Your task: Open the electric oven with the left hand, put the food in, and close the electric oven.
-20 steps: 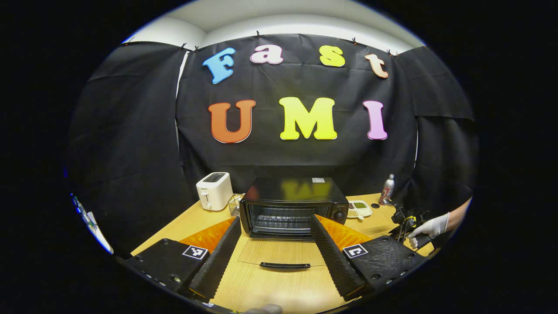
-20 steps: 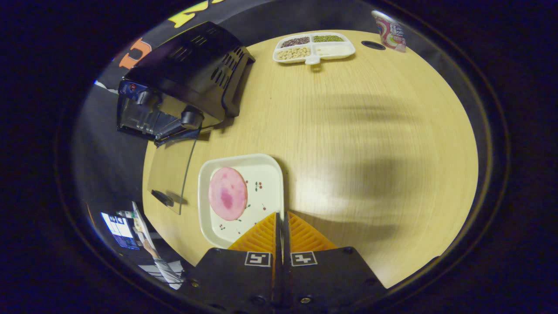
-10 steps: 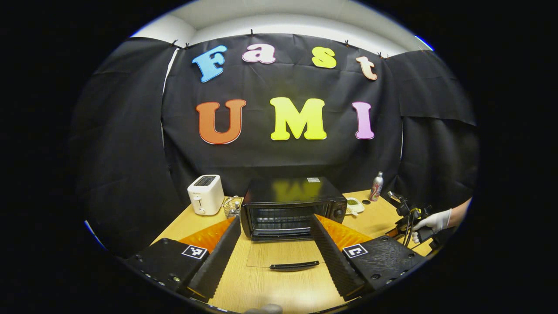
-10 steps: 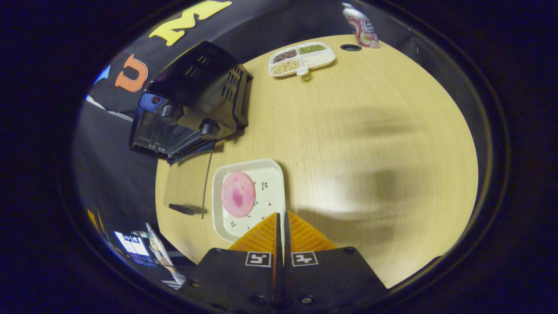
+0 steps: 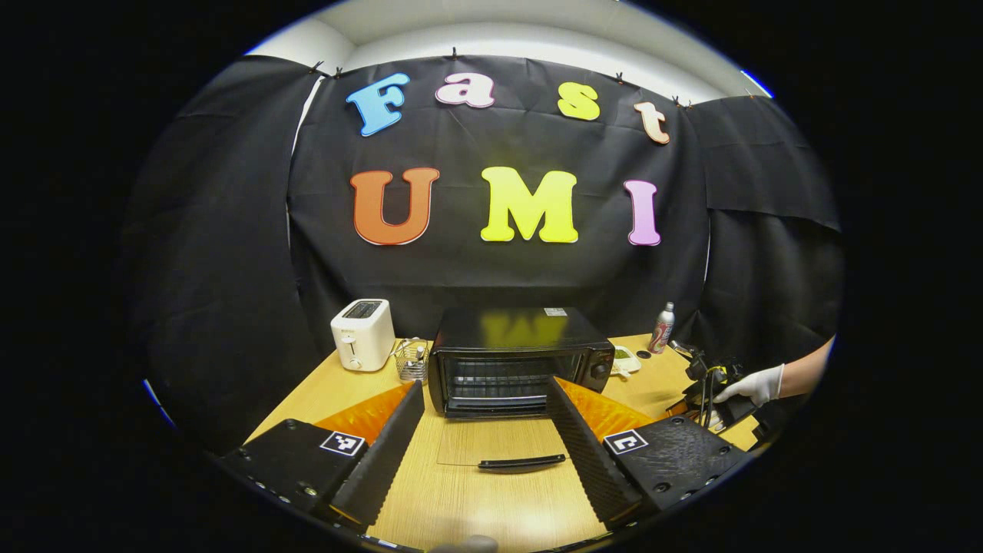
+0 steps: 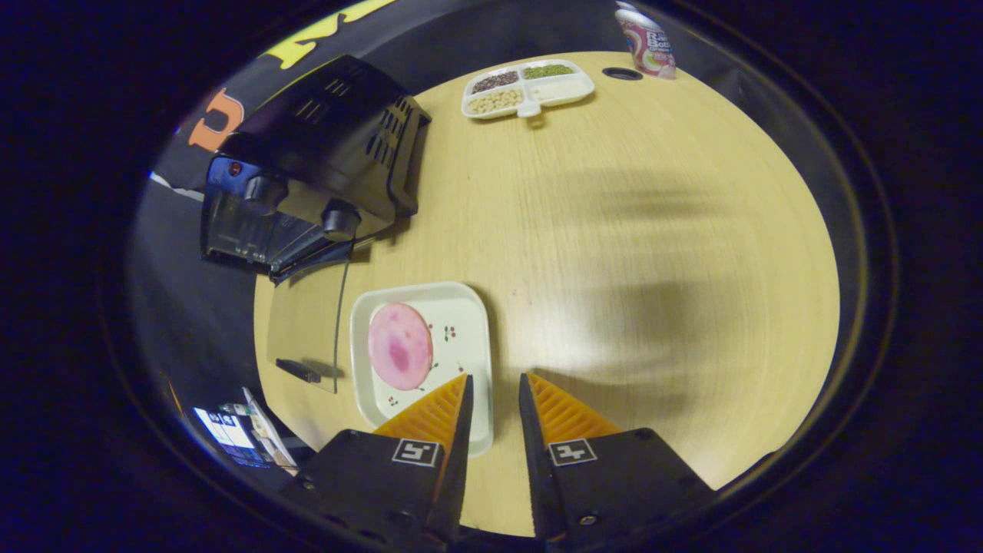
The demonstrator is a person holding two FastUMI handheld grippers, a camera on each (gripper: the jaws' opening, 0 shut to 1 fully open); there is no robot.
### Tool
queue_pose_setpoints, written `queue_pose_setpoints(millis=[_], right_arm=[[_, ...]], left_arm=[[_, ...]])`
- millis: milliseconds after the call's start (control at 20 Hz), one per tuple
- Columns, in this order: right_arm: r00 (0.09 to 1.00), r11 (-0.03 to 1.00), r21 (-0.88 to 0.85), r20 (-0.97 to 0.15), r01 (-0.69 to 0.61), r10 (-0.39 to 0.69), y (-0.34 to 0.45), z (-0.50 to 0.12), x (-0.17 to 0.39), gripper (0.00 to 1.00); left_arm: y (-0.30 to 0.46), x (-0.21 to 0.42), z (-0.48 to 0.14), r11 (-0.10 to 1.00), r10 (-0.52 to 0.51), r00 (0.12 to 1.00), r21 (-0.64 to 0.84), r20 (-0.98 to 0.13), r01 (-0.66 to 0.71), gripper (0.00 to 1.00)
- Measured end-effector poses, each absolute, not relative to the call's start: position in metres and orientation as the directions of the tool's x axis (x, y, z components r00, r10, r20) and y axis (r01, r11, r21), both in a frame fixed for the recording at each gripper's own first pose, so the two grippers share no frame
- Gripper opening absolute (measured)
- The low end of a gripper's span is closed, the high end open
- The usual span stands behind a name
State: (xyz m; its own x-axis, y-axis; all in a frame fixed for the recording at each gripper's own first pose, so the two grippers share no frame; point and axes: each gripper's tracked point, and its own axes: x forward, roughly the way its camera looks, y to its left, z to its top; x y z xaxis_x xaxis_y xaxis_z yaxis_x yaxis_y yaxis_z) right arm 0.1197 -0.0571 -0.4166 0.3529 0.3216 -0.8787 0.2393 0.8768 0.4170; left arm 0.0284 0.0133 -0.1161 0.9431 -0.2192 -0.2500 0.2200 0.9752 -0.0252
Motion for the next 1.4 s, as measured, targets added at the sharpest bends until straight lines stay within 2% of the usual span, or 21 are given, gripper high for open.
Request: queue_pose_setpoints(millis=[350, 450, 500, 550, 650, 800, 900, 1050, 1100, 1150, 1250, 1300, 1350, 1400], right_arm=[[0.265, 0.919, 0.317, -0.930, 0.234, 0.253, -0.050, -0.425, 0.128, 0.36], [0.244, 0.931, 0.274, -0.946, 0.240, 0.215, -0.049, -0.427, 0.129, 0.31], [0.236, 0.937, 0.253, -0.952, 0.239, 0.197, -0.050, -0.426, 0.129, 0.24], [0.230, 0.942, 0.226, -0.958, 0.249, 0.169, -0.054, -0.426, 0.129, 0.30], [0.226, 0.948, 0.193, -0.964, 0.252, 0.136, -0.057, -0.425, 0.128, 0.21], [0.230, 0.950, 0.168, -0.967, 0.263, 0.108, -0.056, -0.428, 0.128, 0.02], [0.243, 0.942, 0.198, -0.961, 0.269, 0.133, -0.055, -0.427, 0.129, 0.01], [0.292, 0.910, 0.332, -0.921, 0.250, 0.257, -0.054, -0.427, 0.127, 0.04], [0.311, 0.889, 0.385, -0.901, 0.249, 0.303, -0.055, -0.427, 0.126, 0.00], [0.331, 0.866, 0.435, -0.878, 0.246, 0.347, -0.056, -0.425, 0.124, 0.04], [0.374, 0.811, 0.514, -0.836, 0.277, 0.402, -0.057, -0.426, 0.124, 0.04], [0.391, 0.793, 0.548, -0.814, 0.267, 0.430, -0.055, -0.425, 0.124, 0.00], [0.408, 0.778, 0.576, -0.792, 0.253, 0.454, -0.055, -0.424, 0.123, 0.04], [0.423, 0.758, 0.602, -0.772, 0.251, 0.473, -0.053, -0.423, 0.122, 0.01]], left_arm=[[0.017, 0.034, -0.125, 0.976, -0.217, 0.941, -0.049, -0.261, 0.211, 0.97], [0.017, 0.038, -0.127, 0.976, -0.220, 0.941, -0.061, -0.259, 0.211, 0.97], [0.018, 0.039, -0.129, 0.975, -0.220, 0.940, -0.065, -0.260, 0.211, 0.96], [0.019, 0.041, -0.131, 0.976, -0.219, 0.939, -0.069, -0.264, 0.208, 0.96], [0.021, 0.043, -0.134, 0.975, -0.221, 0.939, -0.087, -0.263, 0.205, 0.97], [0.023, 0.045, -0.140, 0.974, -0.222, 0.938, -0.104, -0.266, 0.201, 0.95], [0.026, 0.047, -0.144, 0.974, -0.219, 0.937, -0.109, -0.272, 0.196, 0.95], [0.029, 0.049, -0.144, 0.976, -0.213, 0.937, -0.106, -0.278, 0.190, 0.95], [0.029, 0.050, -0.142, 0.976, -0.214, 0.937, -0.103, -0.277, 0.193, 0.85], [0.030, 0.050, -0.140, 0.977, -0.210, 0.938, -0.097, -0.277, 0.191, 0.96], [0.029, 0.050, -0.139, 0.978, -0.208, 0.937, -0.089, -0.280, 0.191, 0.96], [0.028, 0.051, -0.138, 0.977, -0.209, 0.938, -0.089, -0.276, 0.192, 0.96], [0.025, 0.051, -0.138, 0.978, -0.206, 0.937, -0.084, -0.281, 0.190, 0.96], [0.023, 0.051, -0.139, 0.978, -0.208, 0.936, -0.082, -0.284, 0.192, 0.96]])
